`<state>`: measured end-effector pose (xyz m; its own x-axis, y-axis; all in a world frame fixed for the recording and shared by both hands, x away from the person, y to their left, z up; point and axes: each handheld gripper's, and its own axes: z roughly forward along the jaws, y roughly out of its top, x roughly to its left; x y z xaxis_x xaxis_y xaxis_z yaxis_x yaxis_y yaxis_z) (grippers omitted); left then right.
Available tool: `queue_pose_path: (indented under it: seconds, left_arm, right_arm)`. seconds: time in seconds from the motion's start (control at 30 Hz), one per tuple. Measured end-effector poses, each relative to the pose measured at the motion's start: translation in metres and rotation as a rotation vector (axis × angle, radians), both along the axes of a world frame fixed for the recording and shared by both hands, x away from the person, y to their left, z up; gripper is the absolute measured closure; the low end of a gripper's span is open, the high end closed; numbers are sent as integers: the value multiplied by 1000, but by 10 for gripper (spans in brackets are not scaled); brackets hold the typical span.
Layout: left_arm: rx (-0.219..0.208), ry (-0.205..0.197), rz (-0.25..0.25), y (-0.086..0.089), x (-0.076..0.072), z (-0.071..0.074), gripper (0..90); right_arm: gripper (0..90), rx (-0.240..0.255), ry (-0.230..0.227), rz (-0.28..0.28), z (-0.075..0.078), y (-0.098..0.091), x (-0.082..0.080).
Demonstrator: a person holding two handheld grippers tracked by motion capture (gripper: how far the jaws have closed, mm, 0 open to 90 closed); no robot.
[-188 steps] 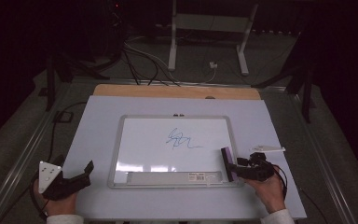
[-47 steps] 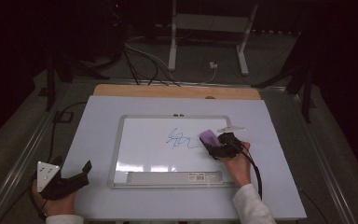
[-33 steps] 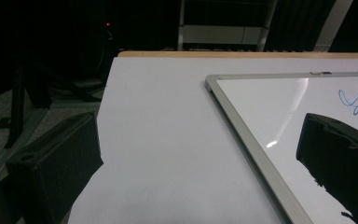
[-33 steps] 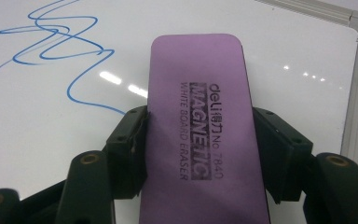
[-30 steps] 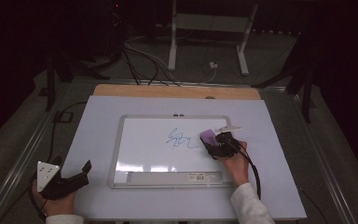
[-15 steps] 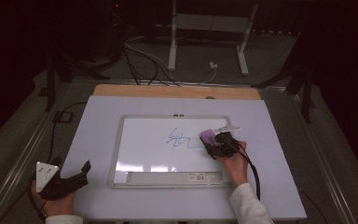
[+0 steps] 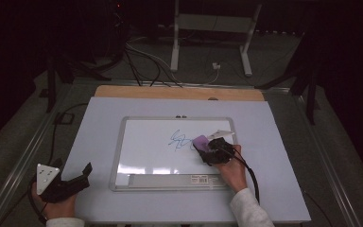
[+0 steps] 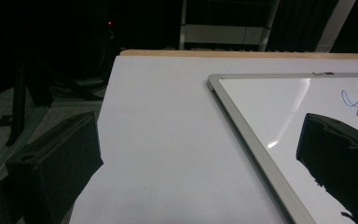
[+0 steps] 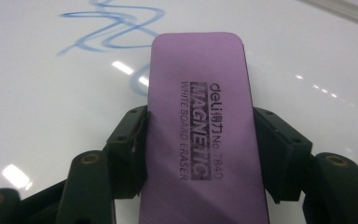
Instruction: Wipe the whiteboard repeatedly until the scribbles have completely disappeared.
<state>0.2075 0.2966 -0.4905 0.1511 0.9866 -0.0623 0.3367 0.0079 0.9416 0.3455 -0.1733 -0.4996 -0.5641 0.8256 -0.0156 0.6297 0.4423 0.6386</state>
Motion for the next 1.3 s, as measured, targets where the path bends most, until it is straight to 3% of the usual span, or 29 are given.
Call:
queue_pose_path:
  seconds: [0.1, 0.3, 0.47, 0.6, 0.63, 0.7, 0.8, 0.83, 0.87, 0.97, 1.07, 1.17, 1.2, 1.23, 1.3]
  left_arm:
    - [-2, -4, 2, 1, -1, 1, 6]
    - [-5, -4, 2, 1, -1, 0, 6]
    - [-8, -1, 1, 1, 0, 0, 6]
    - [-6, 0, 0, 0, 0, 0, 6]
    - [-4, 0, 0, 0, 0, 0, 6]
    - [-5, 0, 2, 0, 0, 0, 6]
    - [-6, -1, 1, 1, 0, 0, 6]
    - [-6, -1, 1, 1, 0, 0, 6]
    - [-6, -1, 1, 1, 0, 0, 6]
    - [-6, -2, 1, 1, 0, 0, 6]
    - [-10, -6, 4, 1, -1, 0, 6]
    - [-11, -5, 5, 2, -1, 0, 6]
    - [-11, -5, 5, 2, -1, 0, 6]
    - [-13, -6, 5, 2, -1, 0, 6]
    - [-13, -6, 5, 2, -1, 1, 6]
  right_arm:
    - [407, -8, 9, -5, 1, 1, 1]
    - [407, -6, 10, -136, 0, -15, 12]
    - [407, 7, 17, -168, 0, -20, 15]
    - [407, 10, 14, -124, 0, -13, 12]
    - [407, 16, 19, -79, 0, -6, 9]
    - [407, 14, 17, -59, 0, -2, 7]
    - [407, 21, 26, 29, 0, 13, 1]
    - [407, 21, 26, 29, 0, 13, 1]
    - [407, 23, 32, 94, 0, 22, -4]
    - [407, 12, 33, 136, 1, 30, -7]
    - [407, 17, 34, 110, 0, 27, -4]
    - [406, 16, 30, 34, 0, 19, 3]
    - [406, 16, 30, 34, 0, 19, 3]
    - [406, 16, 28, -24, 0, 12, 8]
    - [406, 16, 26, -49, 0, 9, 10]
